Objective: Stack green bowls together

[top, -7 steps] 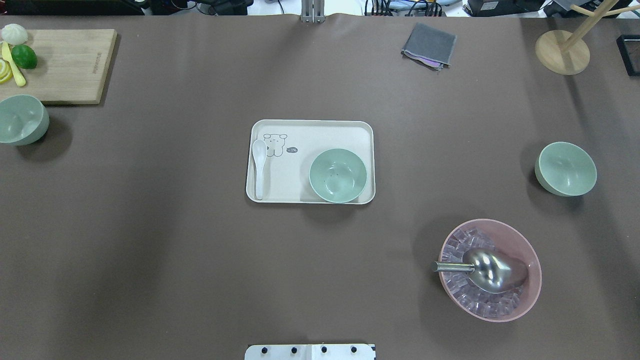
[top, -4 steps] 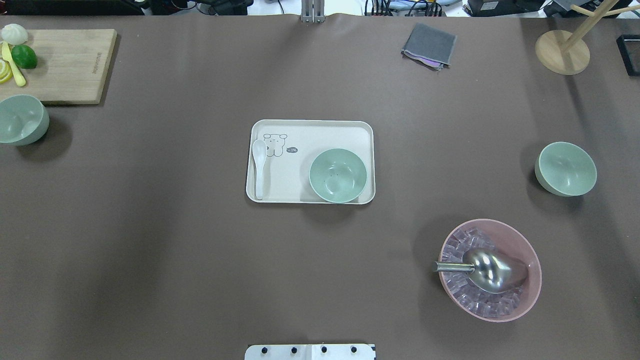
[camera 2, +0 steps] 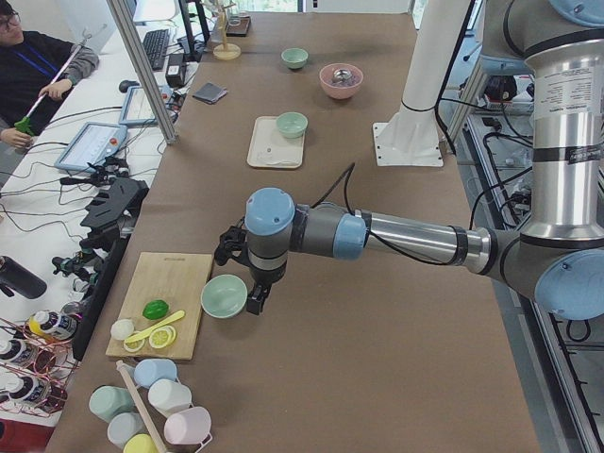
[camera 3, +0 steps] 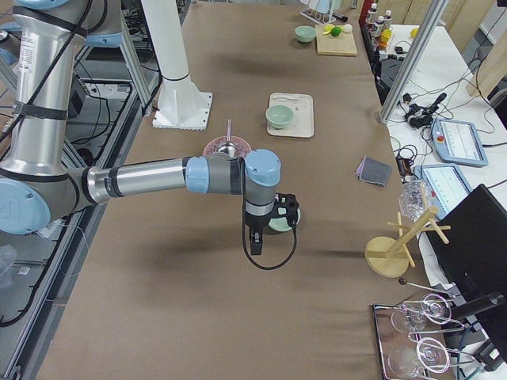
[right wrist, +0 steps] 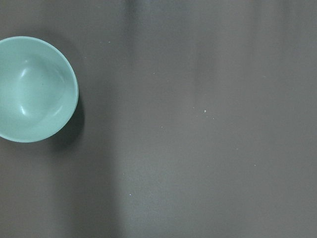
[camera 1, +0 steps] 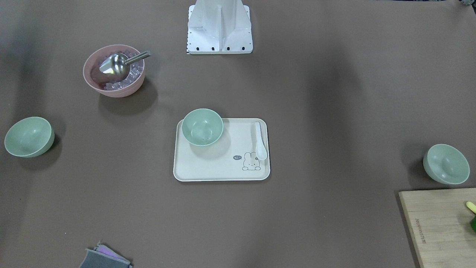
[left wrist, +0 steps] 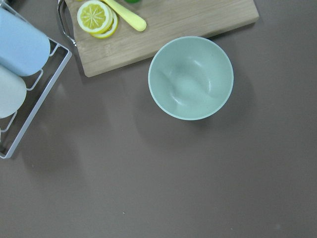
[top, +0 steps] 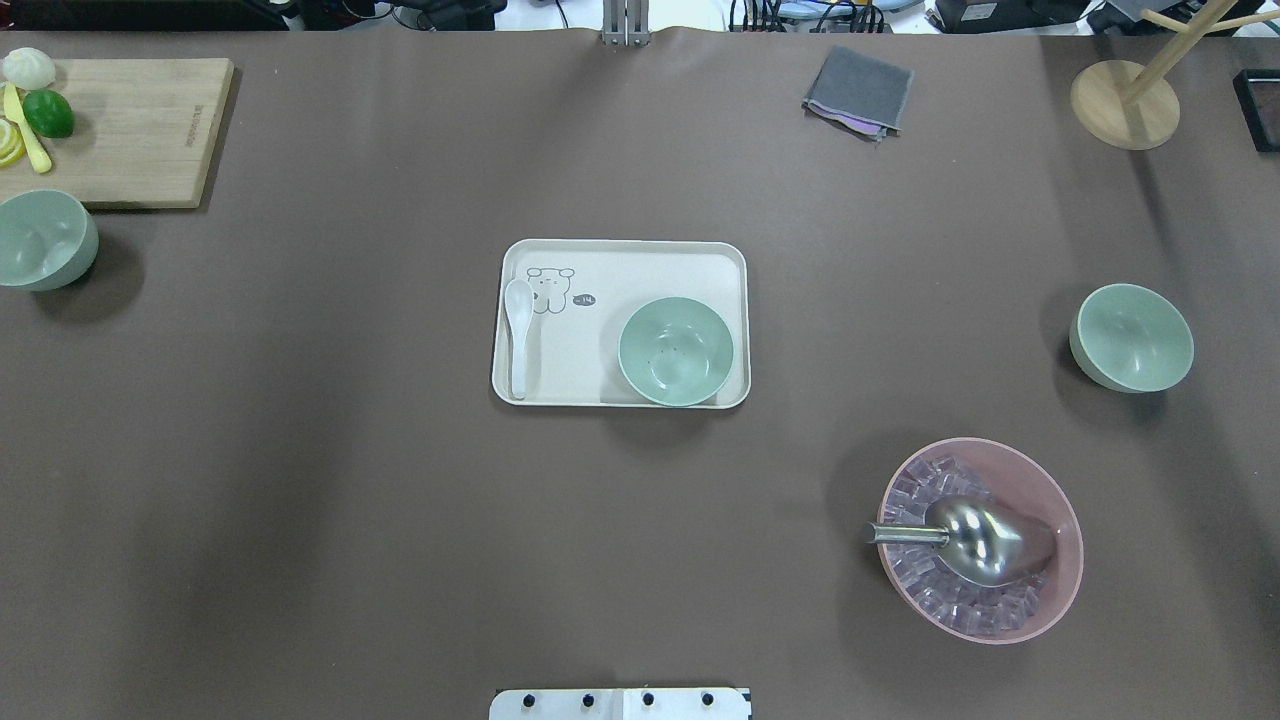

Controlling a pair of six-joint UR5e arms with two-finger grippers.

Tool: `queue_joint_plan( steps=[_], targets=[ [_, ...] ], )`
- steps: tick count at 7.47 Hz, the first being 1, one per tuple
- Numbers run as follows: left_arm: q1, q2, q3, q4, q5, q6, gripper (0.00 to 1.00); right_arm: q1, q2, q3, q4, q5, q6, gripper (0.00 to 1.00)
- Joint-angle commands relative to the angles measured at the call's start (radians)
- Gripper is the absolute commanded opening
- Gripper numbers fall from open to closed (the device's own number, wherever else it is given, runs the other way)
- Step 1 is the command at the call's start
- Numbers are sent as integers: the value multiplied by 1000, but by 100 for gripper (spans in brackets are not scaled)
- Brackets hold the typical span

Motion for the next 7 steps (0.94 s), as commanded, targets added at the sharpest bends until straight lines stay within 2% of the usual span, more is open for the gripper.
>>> queue_joint_plan(
  steps=[1,3,5,6,7],
  targets=[
    [0,7,1,-111,-1,6,99,0,13,0,10,5,3,100],
    [0,-11,56,-318,-2,-96,99,1,13,-6,156,0,5,100],
    [5,-36,56,-327,-36,-370,99,1,13,-7,245,0,5,100],
    [5,-57,55,-330,-37,-449,99,1,13,-12,260,3,5,100],
    [15,-92,82,-357,-39,-447,99,1,19,-10,264,3,5,100]
  ],
)
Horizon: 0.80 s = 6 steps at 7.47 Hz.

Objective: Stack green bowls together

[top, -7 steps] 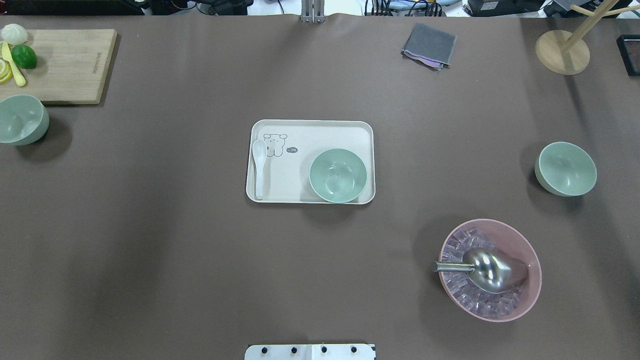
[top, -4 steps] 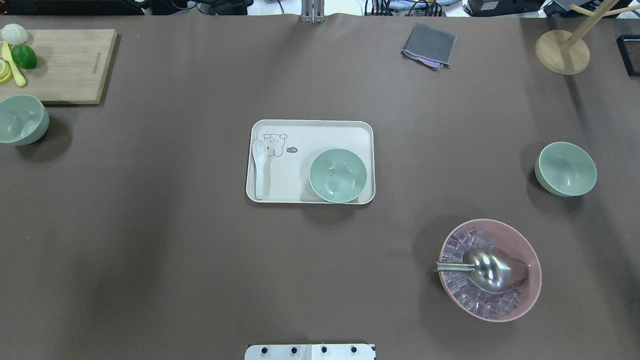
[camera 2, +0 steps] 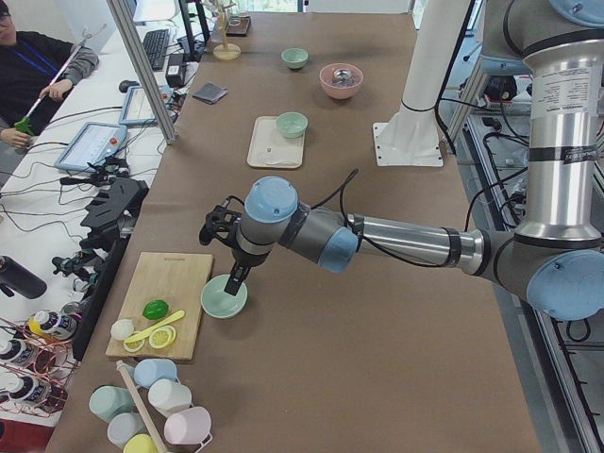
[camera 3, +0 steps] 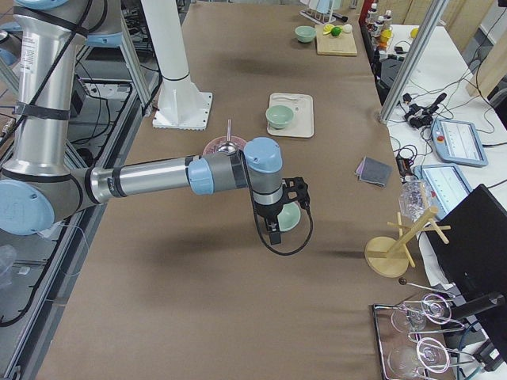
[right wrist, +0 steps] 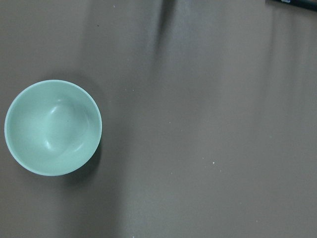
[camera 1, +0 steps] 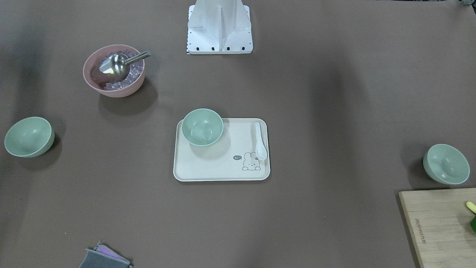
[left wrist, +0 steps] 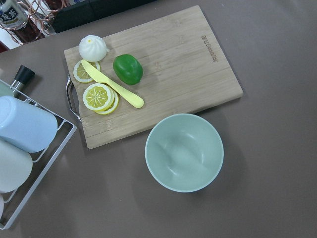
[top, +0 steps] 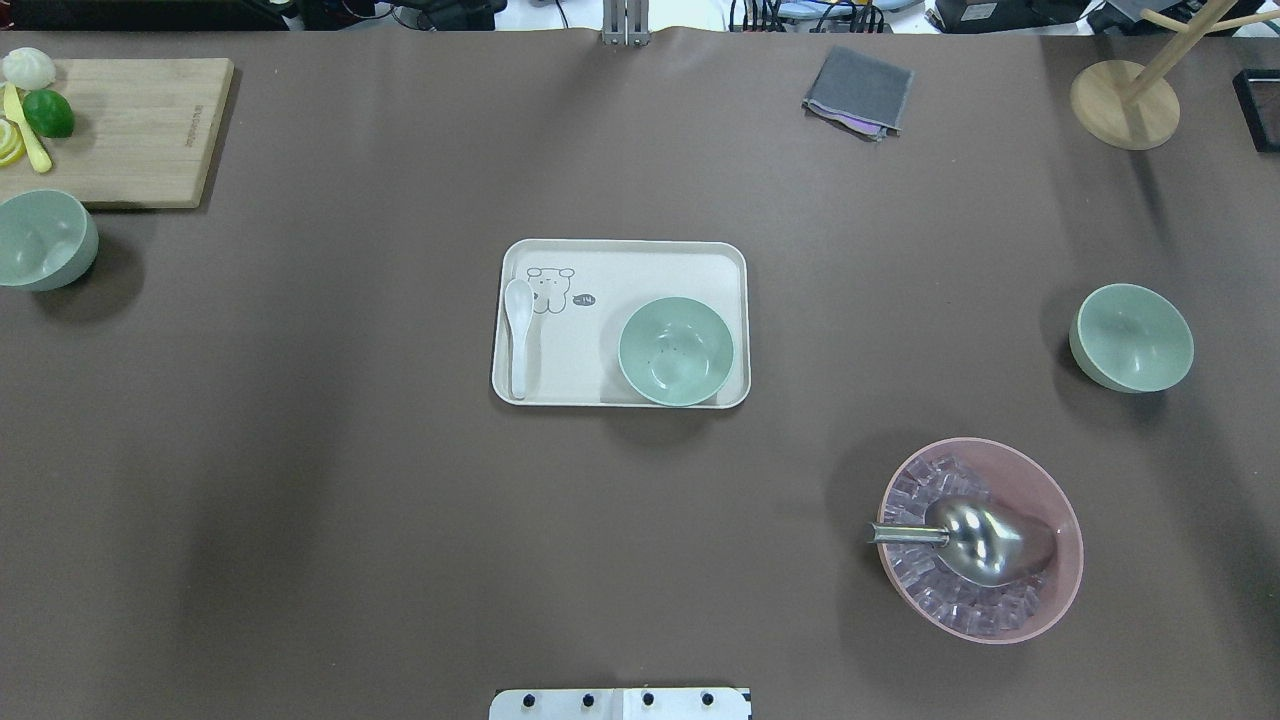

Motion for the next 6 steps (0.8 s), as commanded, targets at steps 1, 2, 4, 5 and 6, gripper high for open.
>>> queue_joint_plan(
  steps=[1,2,4,5,6],
  targets=[
    [39,-84,44,-39,-6,-52,99,2,3,-2,28,1,0,100],
    [50,-97,55,-42,-4,-50,99,2,3,-4,30,-2,-2,100],
    [70,-178,136,-47,3,-44,99,2,5,-10,59,-2,-2,100],
    [102,-183,158,-68,5,-23,99,2,-1,-16,101,-2,1,100],
    [110,-200,210,-124,5,-36,99,2,-3,-36,109,-1,2,100]
  ],
)
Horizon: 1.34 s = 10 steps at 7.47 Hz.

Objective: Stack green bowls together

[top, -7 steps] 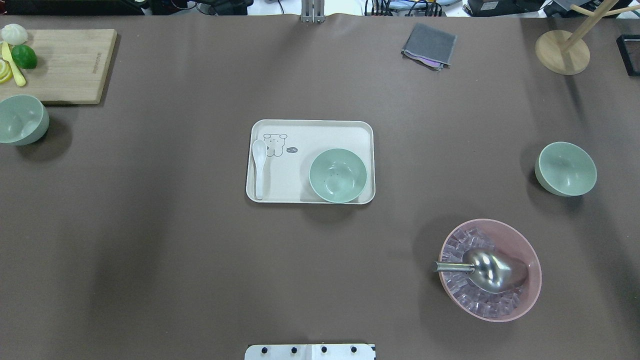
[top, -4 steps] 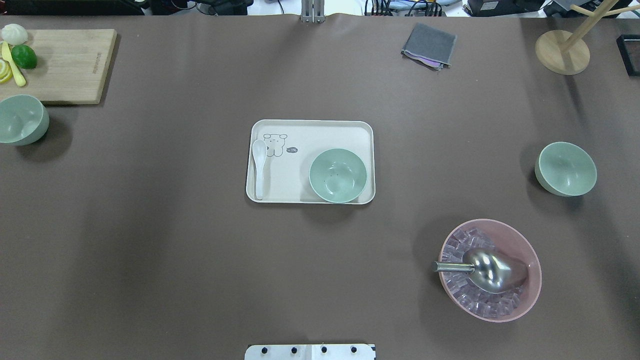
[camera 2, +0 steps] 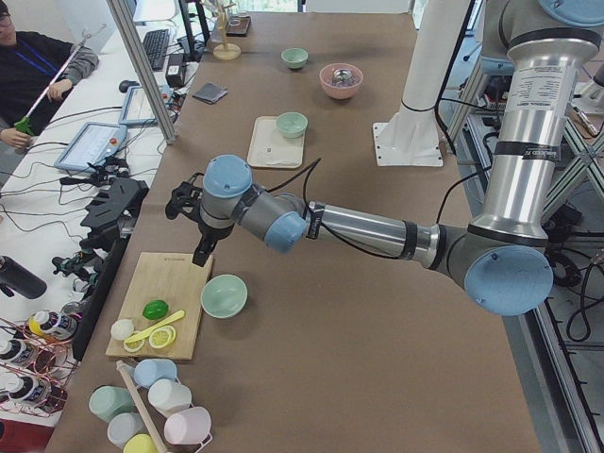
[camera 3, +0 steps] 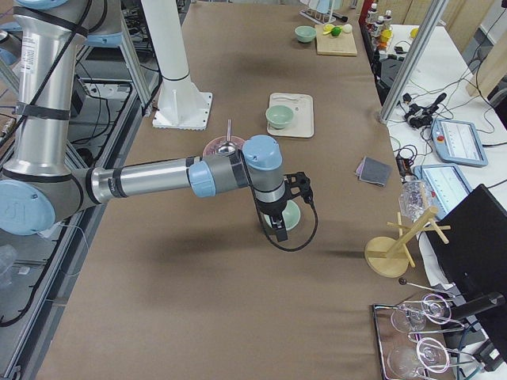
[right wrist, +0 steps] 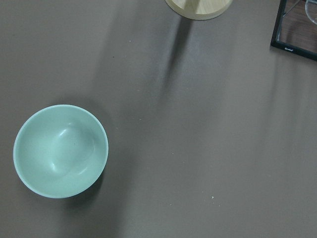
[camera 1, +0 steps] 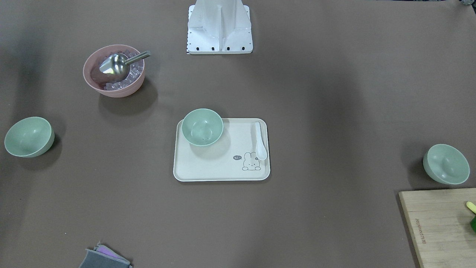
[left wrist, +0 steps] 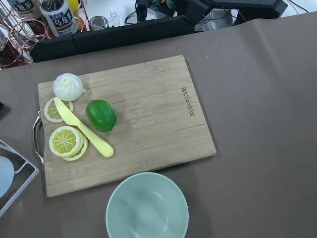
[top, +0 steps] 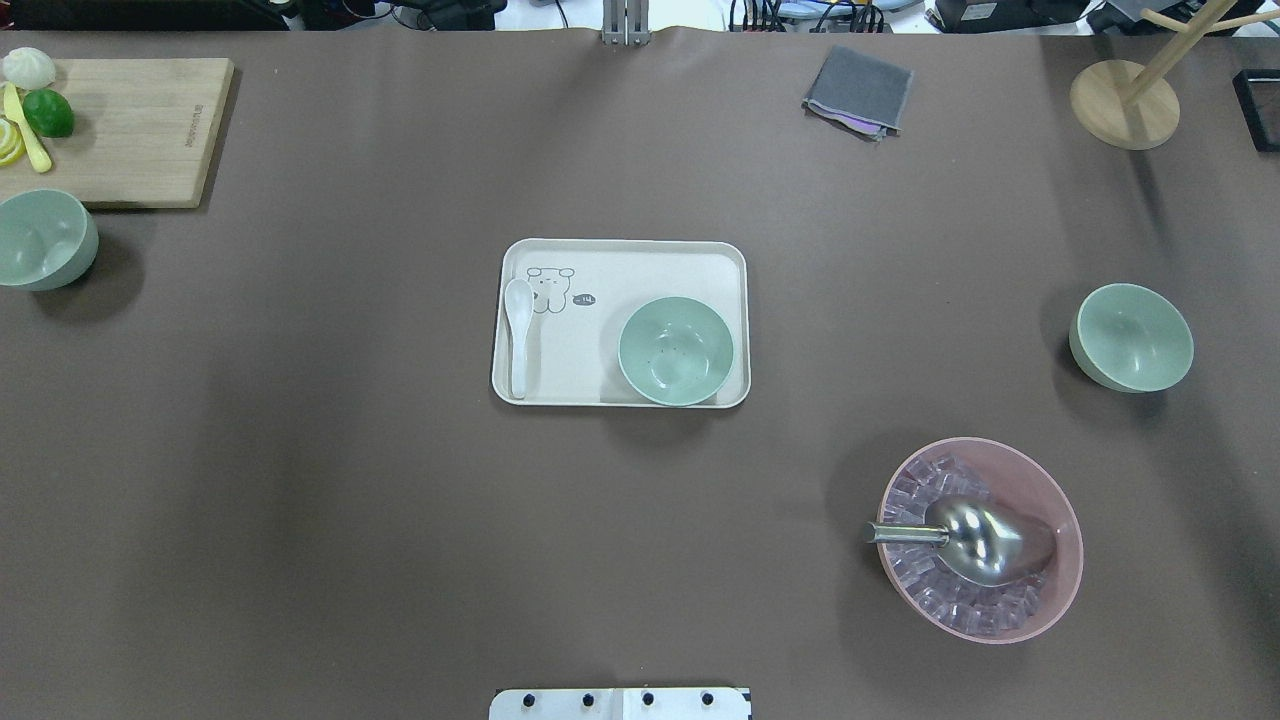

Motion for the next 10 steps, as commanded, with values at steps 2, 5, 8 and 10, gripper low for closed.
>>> queue_joint_plan(
  steps=[2,5,8,10],
  targets=[
    [89,-83,140,-73,30,12,98,0,-5,-23,30,1,1,100],
    [126,-89,332,-203,169,15,99,-1,-6,-32,30,1,1,100],
    [163,-84,453,-291,236,50,98,-1,-2,-35,30,3,2,100],
    [168,-86,489,-292,225,47,94,-1,5,-51,30,3,1,100]
  ],
)
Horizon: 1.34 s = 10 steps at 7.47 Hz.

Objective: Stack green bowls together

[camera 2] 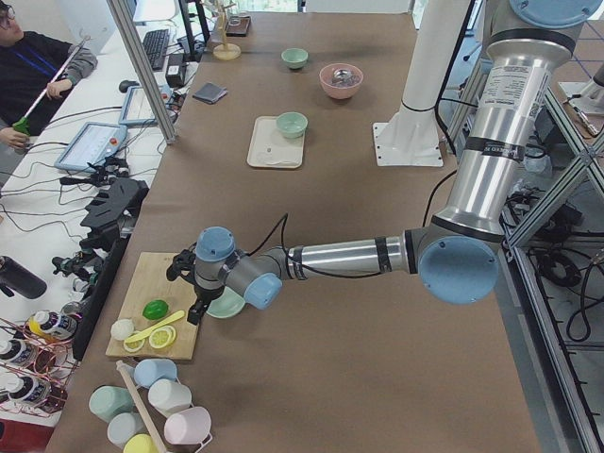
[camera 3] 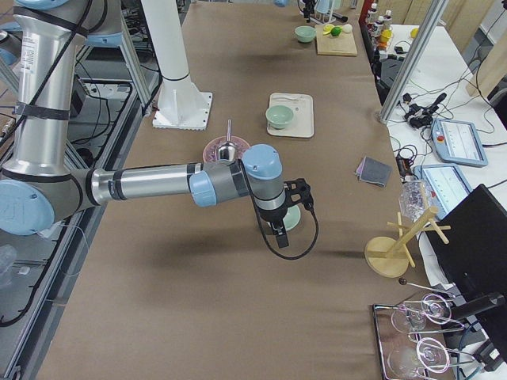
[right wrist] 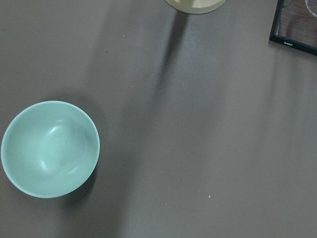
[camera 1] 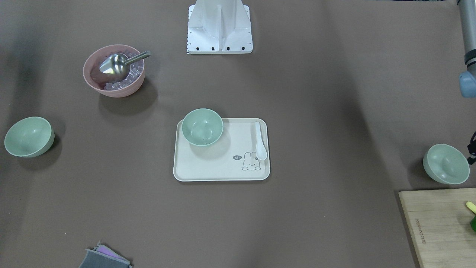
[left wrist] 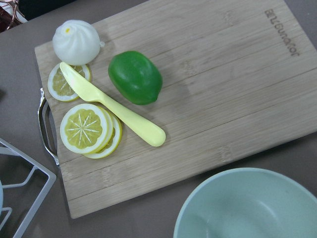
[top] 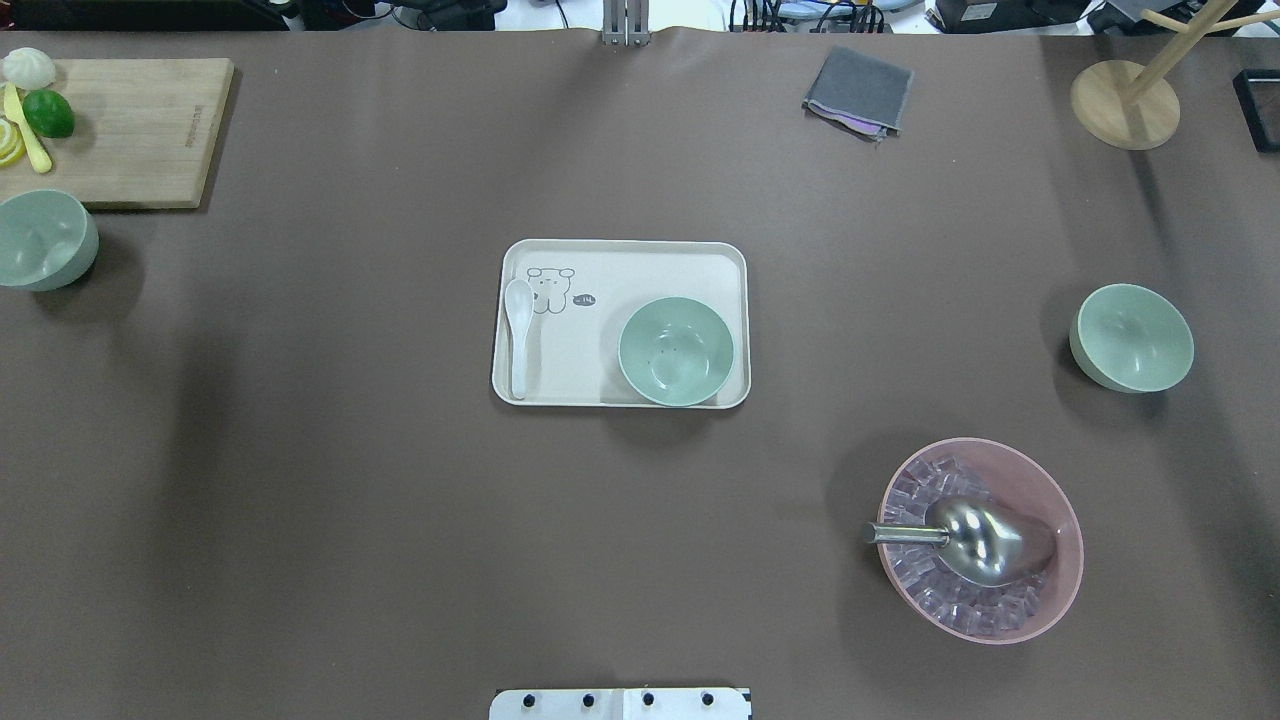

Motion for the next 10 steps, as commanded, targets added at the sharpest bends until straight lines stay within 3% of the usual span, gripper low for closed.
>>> queue_joint_plan(
  steps=[1,3,5,8,10],
  targets=[
    [10,-2,32,-4,-4,-1,84,0,4,-10,0,0,-1,100],
    [28,0,41,-4,-31,-1,68,0,4,-10,0,0,-1,100],
    [36,0,59,-4,-35,-1,59,1,6,-8,0,0,-1,100],
    [36,-2,68,-4,-35,-1,25,1,6,-10,20,-1,0,100],
    [37,-2,68,-4,-39,-1,16,0,6,-11,20,-1,-1,100]
  ],
)
